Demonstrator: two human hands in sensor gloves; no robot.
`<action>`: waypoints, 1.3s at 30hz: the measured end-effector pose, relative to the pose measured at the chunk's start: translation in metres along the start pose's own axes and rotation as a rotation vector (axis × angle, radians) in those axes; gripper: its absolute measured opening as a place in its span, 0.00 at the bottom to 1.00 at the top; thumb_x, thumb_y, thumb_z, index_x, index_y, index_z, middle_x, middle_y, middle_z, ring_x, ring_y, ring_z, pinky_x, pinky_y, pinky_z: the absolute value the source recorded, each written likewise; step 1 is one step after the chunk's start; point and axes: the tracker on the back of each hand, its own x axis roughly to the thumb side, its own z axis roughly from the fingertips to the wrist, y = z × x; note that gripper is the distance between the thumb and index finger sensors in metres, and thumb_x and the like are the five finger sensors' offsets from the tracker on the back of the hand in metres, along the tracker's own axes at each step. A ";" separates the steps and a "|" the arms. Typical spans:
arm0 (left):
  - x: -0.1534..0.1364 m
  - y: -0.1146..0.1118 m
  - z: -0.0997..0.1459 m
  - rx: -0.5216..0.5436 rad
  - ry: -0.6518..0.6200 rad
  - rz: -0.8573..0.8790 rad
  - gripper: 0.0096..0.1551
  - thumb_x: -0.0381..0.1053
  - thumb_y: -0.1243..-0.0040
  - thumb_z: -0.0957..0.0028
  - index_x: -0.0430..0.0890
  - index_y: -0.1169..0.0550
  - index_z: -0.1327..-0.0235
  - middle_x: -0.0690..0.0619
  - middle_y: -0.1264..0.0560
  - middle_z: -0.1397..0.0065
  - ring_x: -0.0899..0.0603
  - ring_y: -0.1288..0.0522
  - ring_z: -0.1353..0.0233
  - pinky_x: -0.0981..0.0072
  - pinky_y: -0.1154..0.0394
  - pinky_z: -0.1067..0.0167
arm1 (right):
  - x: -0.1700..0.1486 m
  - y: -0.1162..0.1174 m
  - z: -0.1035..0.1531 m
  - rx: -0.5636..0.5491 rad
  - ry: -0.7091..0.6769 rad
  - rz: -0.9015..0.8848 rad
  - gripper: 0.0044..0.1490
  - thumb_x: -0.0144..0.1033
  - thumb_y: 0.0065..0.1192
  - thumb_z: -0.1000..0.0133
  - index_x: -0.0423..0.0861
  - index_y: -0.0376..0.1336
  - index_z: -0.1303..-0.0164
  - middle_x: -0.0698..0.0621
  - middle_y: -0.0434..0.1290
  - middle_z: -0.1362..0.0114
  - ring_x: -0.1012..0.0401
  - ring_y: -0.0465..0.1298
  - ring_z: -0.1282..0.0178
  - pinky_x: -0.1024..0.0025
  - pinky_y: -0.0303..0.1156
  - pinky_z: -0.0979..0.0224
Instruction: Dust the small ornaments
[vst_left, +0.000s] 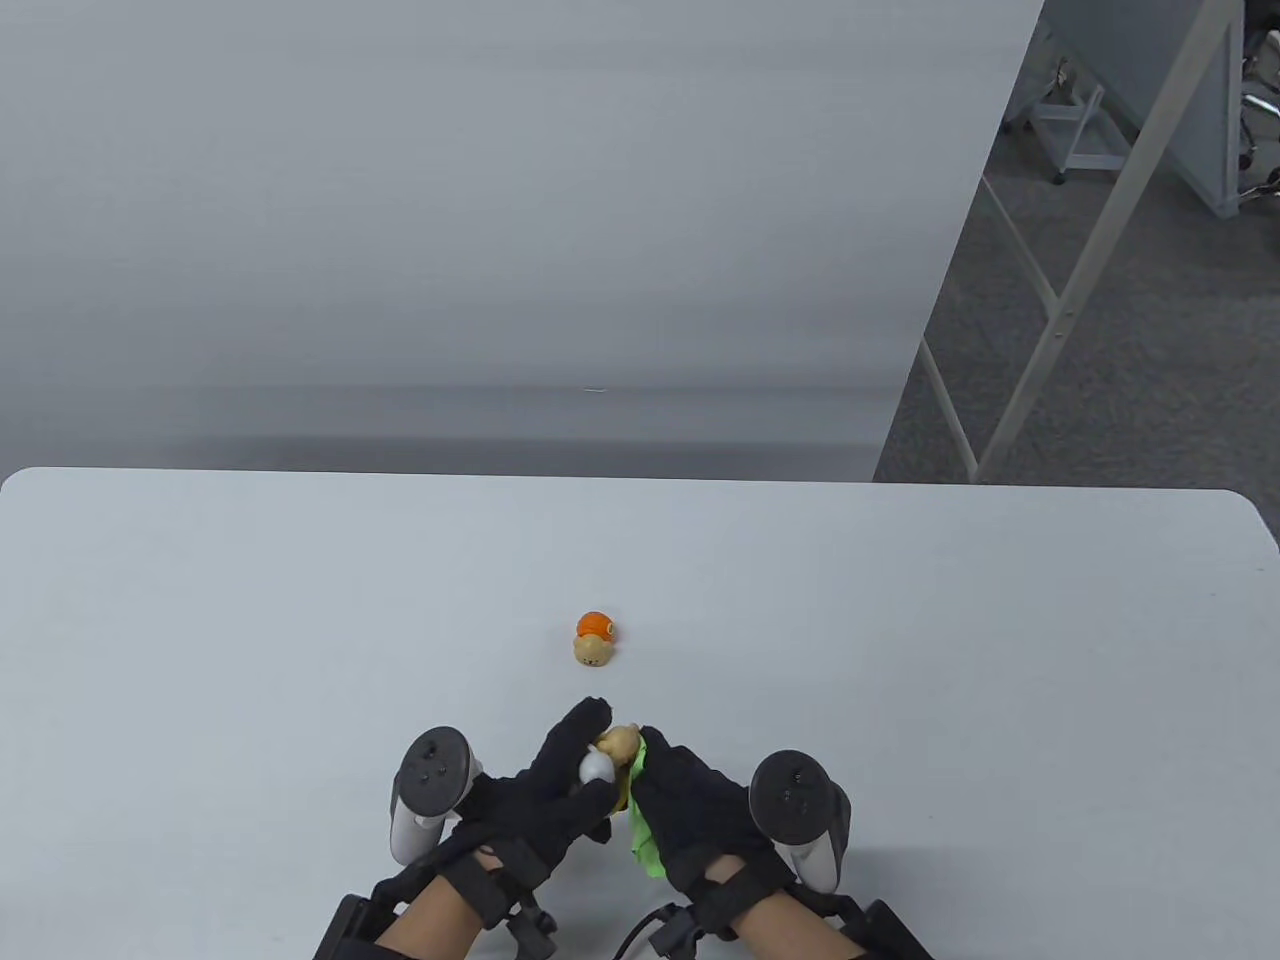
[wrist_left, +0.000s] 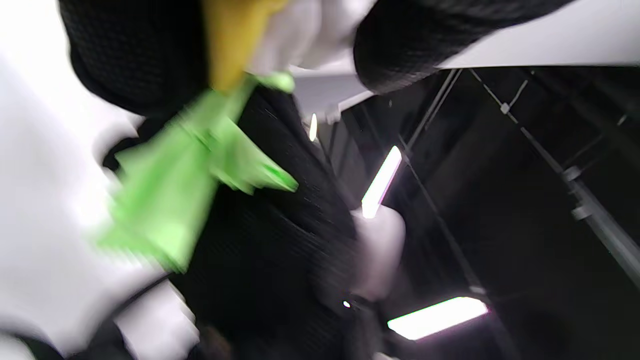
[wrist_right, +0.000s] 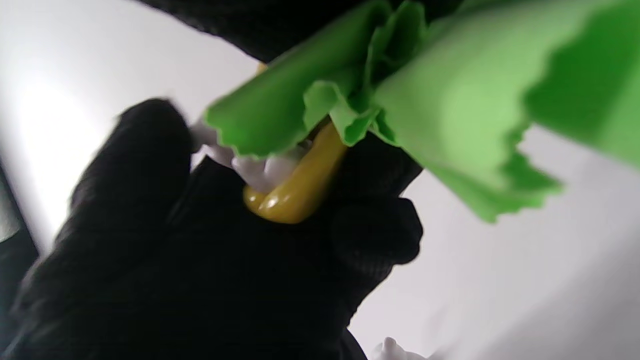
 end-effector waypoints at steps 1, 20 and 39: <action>0.000 0.001 0.000 -0.011 -0.017 0.009 0.49 0.48 0.43 0.35 0.31 0.55 0.16 0.21 0.68 0.19 0.11 0.35 0.29 0.26 0.24 0.40 | 0.000 0.000 0.000 0.000 0.004 -0.013 0.30 0.22 0.64 0.40 0.25 0.61 0.31 0.20 0.74 0.42 0.35 0.79 0.54 0.27 0.74 0.46; 0.015 0.010 0.012 0.384 -0.066 -0.392 0.45 0.47 0.40 0.44 0.35 0.45 0.18 0.18 0.56 0.21 0.19 0.21 0.41 0.38 0.15 0.51 | 0.021 0.015 0.001 0.151 -0.132 0.068 0.29 0.21 0.67 0.41 0.25 0.62 0.33 0.21 0.76 0.43 0.35 0.79 0.54 0.26 0.74 0.45; 0.008 0.007 0.006 0.349 -0.125 -0.214 0.42 0.41 0.33 0.45 0.40 0.39 0.19 0.24 0.56 0.18 0.16 0.25 0.36 0.33 0.17 0.45 | 0.022 0.010 -0.002 0.061 -0.112 0.076 0.30 0.21 0.65 0.41 0.23 0.60 0.32 0.19 0.74 0.43 0.35 0.79 0.54 0.26 0.74 0.45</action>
